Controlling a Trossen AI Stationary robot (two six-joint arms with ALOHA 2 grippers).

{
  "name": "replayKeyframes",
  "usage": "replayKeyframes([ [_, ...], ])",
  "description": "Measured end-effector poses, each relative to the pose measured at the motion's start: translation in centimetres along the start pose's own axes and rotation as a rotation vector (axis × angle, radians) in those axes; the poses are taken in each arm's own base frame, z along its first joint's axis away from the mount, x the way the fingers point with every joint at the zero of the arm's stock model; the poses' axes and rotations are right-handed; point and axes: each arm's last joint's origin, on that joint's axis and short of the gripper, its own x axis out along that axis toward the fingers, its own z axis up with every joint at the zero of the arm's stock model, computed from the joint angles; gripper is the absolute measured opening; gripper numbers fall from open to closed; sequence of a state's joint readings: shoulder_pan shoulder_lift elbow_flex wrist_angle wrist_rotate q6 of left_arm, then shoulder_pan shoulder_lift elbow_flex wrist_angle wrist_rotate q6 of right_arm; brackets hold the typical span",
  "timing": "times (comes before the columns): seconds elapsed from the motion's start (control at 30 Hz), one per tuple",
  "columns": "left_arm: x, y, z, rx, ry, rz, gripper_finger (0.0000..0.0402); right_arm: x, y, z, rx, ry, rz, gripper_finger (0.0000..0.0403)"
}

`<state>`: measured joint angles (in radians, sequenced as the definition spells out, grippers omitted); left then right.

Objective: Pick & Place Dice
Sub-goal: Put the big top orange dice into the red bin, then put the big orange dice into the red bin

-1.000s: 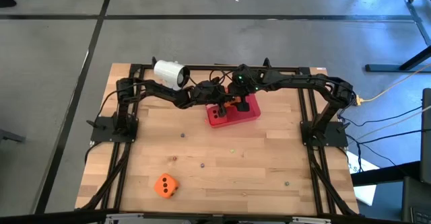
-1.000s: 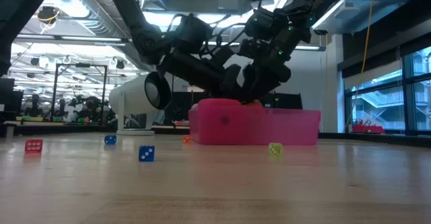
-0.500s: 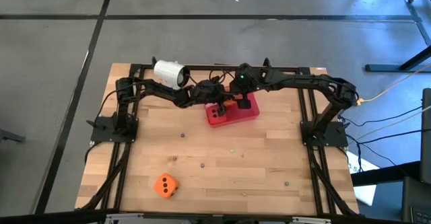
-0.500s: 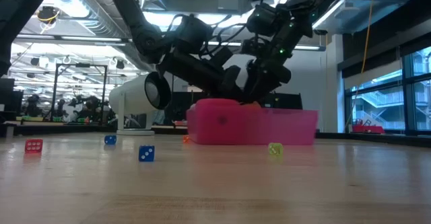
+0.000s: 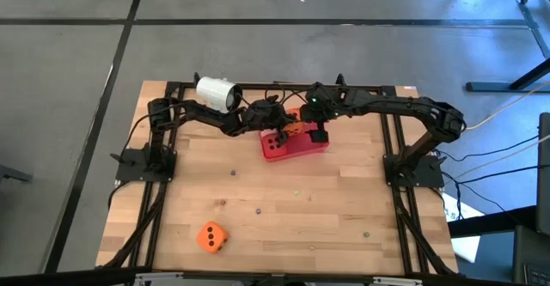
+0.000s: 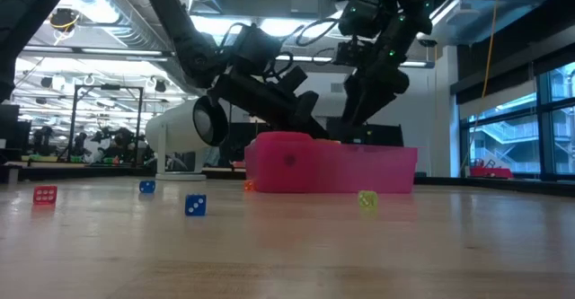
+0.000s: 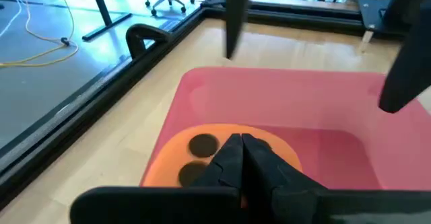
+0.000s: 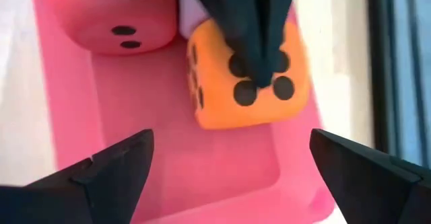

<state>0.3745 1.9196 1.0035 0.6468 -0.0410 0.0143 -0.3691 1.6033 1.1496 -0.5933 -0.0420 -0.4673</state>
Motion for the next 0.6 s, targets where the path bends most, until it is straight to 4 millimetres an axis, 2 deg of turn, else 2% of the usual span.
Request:
replayKeyframes([
  [0.17, -0.9, 0.0, 1.6, 0.006, -0.031, 0.003, 0.0001, 0.0, 0.7, -0.5, 0.108, 0.061, 0.051, 0.0396],
  [0.3, -2.1, -0.4, 3.0, 0.034, -0.012, -0.008, 0.0002, -0.1, 1.4, -0.4, 0.155, 0.049, 0.158, 0.0396],
  [0.43, -4.2, -1.3, 4.4, 0.054, 0.060, -0.038, 0.0003, -0.1, 2.2, 0.0, 0.221, 0.018, 0.254, 0.0396],
  [0.6, -7.9, -3.1, 6.0, 0.107, 0.197, -0.091, 0.0001, -0.1, 3.6, 0.6, 0.241, 0.016, 0.298, 0.0396],
])
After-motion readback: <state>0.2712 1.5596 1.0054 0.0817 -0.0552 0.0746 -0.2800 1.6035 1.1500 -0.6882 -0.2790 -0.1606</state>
